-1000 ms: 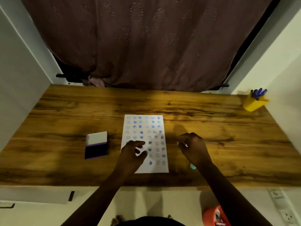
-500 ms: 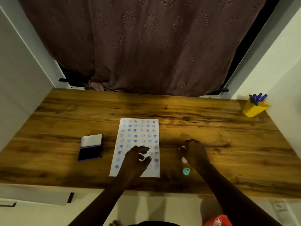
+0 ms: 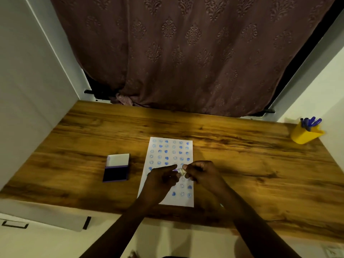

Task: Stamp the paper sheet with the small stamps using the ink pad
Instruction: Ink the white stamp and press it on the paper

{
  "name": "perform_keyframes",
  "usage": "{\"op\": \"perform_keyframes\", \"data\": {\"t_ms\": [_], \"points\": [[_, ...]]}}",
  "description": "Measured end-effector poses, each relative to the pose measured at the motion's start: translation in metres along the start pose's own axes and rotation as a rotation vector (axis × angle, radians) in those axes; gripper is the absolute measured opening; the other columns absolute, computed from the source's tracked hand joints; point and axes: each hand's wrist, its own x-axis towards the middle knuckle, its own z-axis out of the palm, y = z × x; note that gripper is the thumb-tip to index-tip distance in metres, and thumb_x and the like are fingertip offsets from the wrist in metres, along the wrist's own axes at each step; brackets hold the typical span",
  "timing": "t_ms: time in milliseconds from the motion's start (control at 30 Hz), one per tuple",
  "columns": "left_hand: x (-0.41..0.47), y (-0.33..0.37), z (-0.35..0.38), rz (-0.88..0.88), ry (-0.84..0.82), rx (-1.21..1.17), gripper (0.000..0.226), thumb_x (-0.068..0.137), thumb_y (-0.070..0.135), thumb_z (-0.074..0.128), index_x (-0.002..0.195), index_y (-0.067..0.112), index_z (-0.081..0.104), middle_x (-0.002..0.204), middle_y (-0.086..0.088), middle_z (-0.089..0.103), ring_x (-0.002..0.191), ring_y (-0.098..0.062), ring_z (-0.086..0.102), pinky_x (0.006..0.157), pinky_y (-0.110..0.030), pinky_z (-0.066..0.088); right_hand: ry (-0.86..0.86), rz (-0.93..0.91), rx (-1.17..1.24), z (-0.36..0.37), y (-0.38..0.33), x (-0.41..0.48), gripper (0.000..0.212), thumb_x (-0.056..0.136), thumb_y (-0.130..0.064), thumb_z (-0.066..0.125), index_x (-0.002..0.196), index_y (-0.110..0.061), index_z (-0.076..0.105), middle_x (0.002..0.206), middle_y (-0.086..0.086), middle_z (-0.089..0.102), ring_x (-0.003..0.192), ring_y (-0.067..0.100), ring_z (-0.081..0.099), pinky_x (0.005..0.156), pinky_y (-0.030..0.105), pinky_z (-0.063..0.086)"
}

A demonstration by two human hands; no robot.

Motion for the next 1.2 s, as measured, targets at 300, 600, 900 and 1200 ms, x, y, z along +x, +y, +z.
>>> {"op": "perform_keyframes", "data": {"t_ms": [300,600,900,1200], "points": [[-0.013,-0.012,-0.057,0.022,0.077,-0.114,0.031,0.088,0.007,0.078,0.104,0.034,0.075,0.092,0.016,0.082,0.091,-0.011,0.080,0.077,-0.027,0.066,-0.109,0.023,0.102,0.058,-0.013,0.011,0.022,0.092,-0.036,0.073,0.090,-0.016,0.080,0.078,0.003,0.079,0.061,0.004,0.066,0.058,0.017,0.052],[-0.029,-0.045,-0.147,-0.063,0.254,-0.098,0.032,0.082,0.005,0.083,0.093,0.035,0.079,0.091,0.013,0.082,0.094,-0.013,0.079,0.093,-0.045,0.062,-0.219,-0.216,-0.122,0.123,-0.045,0.029,0.021,0.084,-0.022,0.083,0.104,-0.019,0.080,0.099,-0.006,0.080,0.097,0.009,0.075,0.088,0.026,0.060],[-0.064,-0.076,-0.228,-0.099,0.402,-0.177,0.014,0.080,0.018,0.076,0.092,0.018,0.082,0.087,-0.011,0.082,0.087,-0.040,0.077,0.077,-0.056,0.061,-0.182,-0.359,-0.641,0.203,-0.051,0.075,0.022,0.093,-0.023,0.072,0.112,-0.013,0.075,0.110,0.008,0.076,0.101,0.023,0.072,0.089,0.034,0.057],[-0.062,-0.089,-0.242,-0.160,0.425,-0.171,0.020,0.087,0.001,0.077,0.096,0.019,0.081,0.091,-0.005,0.082,0.092,-0.029,0.078,0.083,-0.056,0.061,-0.244,-0.372,-0.963,0.230,-0.047,0.087,0.025,0.103,-0.027,0.057,0.117,-0.009,0.065,0.119,0.013,0.070,0.112,0.028,0.068,0.095,0.035,0.054]]}}
